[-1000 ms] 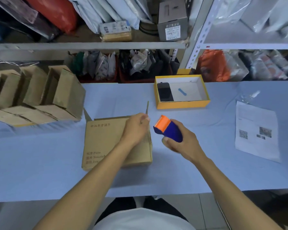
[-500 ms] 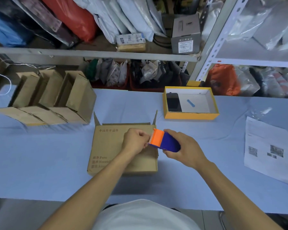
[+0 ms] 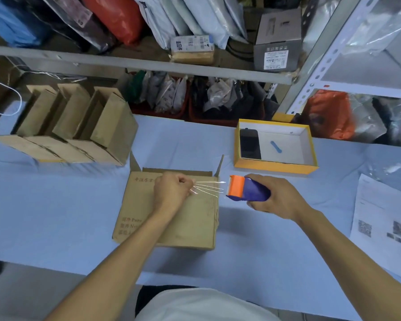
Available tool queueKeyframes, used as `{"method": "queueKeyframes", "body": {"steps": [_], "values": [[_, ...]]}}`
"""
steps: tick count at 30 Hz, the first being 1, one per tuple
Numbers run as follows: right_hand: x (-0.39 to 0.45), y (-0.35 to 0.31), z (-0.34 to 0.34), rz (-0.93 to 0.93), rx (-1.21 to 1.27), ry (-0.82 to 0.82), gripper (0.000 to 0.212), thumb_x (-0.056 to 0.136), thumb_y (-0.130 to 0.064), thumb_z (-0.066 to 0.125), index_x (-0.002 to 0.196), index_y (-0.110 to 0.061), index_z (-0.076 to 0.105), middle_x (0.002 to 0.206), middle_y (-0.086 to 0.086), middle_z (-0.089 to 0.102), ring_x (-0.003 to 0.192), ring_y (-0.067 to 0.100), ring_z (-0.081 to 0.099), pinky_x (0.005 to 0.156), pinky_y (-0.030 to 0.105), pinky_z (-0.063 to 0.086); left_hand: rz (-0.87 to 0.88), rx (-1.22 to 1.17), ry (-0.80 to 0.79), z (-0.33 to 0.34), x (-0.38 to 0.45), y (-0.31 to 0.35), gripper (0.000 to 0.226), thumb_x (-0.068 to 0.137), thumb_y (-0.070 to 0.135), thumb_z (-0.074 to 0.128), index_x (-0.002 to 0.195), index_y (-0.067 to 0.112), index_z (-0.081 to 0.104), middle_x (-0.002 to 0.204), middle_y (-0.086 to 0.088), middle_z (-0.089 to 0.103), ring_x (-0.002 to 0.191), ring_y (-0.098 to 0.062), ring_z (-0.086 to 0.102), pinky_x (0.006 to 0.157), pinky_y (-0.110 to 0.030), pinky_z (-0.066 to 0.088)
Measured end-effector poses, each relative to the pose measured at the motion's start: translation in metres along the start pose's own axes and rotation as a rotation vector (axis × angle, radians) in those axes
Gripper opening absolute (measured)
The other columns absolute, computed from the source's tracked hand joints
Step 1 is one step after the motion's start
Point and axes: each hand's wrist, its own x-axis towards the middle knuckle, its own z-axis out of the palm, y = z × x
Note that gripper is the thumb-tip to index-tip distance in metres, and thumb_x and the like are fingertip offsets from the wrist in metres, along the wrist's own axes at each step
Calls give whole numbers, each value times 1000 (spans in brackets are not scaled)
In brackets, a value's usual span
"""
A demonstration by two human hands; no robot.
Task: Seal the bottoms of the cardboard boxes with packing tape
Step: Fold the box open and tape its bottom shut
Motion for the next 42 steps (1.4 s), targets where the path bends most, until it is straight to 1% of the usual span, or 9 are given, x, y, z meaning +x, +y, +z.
{"method": "queueKeyframes", "body": {"steps": [6, 8, 12, 15, 18, 21, 25, 34, 42], "values": [[11, 10, -5, -22, 3, 0, 70, 72, -44, 84, 133, -35, 51, 122, -9, 65, 100, 15, 62, 82, 26, 51, 88, 111, 69, 10, 2, 4, 23, 83, 28, 71, 61, 22, 70, 56, 13, 66, 67, -9, 66, 60, -23, 44], [16, 12, -3, -14, -39, -41, 72, 72, -48, 82, 135, -37, 49, 124, -8, 65, 99, 14, 61, 82, 26, 51, 132, 318, 80, 11, 2, 7, 14, 84, 34, 71, 79, 21, 70, 70, 6, 71, 73, -18, 65, 62, -28, 46], [21, 15, 3, -21, -131, -96, 74, 71, -54, 75, 136, -43, 42, 120, -8, 65, 95, 15, 59, 79, 27, 51, 172, 789, 104, 10, 5, 10, 37, 84, 51, 68, 96, 19, 54, 76, -4, 67, 63, -24, 48, 55, -29, 34], [24, 15, 11, -36, -151, -101, 73, 70, -56, 71, 135, -45, 40, 116, -10, 66, 93, 14, 59, 76, 27, 50, 314, 594, 15, 23, 4, 16, 10, 85, 25, 65, 90, 17, 59, 84, -1, 65, 79, -23, 53, 61, -33, 42], [29, 10, 20, -51, -134, -120, 71, 70, -54, 71, 134, -43, 43, 114, -9, 67, 90, 14, 58, 73, 25, 46, 404, 271, -159, 46, -14, 13, 11, 81, 30, 68, 87, 21, 63, 87, 6, 57, 89, -17, 51, 76, -29, 41], [24, 17, 16, -47, -106, -136, 73, 71, -50, 76, 136, -42, 43, 117, -8, 65, 91, 12, 55, 75, 26, 46, 428, 336, -55, 60, -19, -3, 25, 76, 46, 66, 84, 29, 49, 86, 13, 49, 84, -12, 44, 77, -26, 35], [14, 38, 1, 18, -66, -142, 77, 71, -47, 80, 137, -42, 42, 125, -8, 63, 99, 14, 57, 79, 26, 49, 424, 355, -10, 67, -18, -1, 25, 74, 46, 64, 78, 33, 43, 77, 18, 43, 79, -8, 41, 76, -27, 32], [43, -2, 9, -69, -187, -237, 66, 76, -42, 79, 132, -35, 46, 122, -9, 65, 102, 14, 57, 76, 27, 49, 371, 220, -42, 61, -14, -4, 11, 85, 20, 63, 79, 28, 57, 77, 16, 56, 82, -11, 51, 84, -28, 35], [51, -21, 11, 51, -364, -301, 59, 66, -55, 74, 119, -37, 56, 109, -7, 66, 98, 19, 57, 72, 32, 49, 363, 234, -38, 65, -15, -3, 11, 86, 28, 62, 79, 31, 54, 76, 18, 55, 83, -11, 53, 84, -29, 36]]}}
